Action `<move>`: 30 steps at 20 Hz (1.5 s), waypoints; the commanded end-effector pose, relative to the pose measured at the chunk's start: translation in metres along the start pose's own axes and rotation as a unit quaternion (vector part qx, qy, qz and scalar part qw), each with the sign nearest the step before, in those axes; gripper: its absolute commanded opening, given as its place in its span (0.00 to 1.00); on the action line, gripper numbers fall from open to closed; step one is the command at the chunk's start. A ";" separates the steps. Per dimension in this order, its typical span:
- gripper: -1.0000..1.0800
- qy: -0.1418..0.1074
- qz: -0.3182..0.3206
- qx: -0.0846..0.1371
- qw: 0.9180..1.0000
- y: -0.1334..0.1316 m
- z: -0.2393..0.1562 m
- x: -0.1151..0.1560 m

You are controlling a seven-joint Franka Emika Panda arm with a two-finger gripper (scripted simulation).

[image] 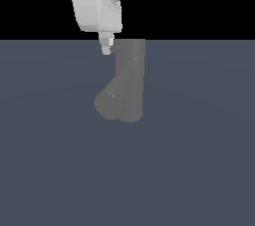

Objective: Turn on the faucet by rotating a designated handle.

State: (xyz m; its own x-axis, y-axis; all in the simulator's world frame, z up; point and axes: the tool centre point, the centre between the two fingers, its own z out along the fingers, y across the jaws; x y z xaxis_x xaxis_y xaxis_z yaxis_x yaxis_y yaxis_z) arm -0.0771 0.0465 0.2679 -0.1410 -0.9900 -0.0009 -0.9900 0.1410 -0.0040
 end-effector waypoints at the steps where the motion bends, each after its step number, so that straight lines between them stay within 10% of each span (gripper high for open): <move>1: 0.00 0.001 0.016 -0.001 1.000 -0.003 0.000 0.032; 10: 0.00 0.000 0.020 -0.002 1.000 -0.002 0.000 0.092; 12: 0.00 0.001 -0.005 -0.002 1.000 0.000 0.000 0.061; 30: 0.00 0.001 0.007 -0.002 1.000 -0.040 0.000 0.112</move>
State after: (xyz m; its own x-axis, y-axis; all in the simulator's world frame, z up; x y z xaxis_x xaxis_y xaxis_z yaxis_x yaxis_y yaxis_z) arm -0.0583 -0.0467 0.2680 -0.1217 -0.9926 -0.0017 -0.9925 0.1217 0.0080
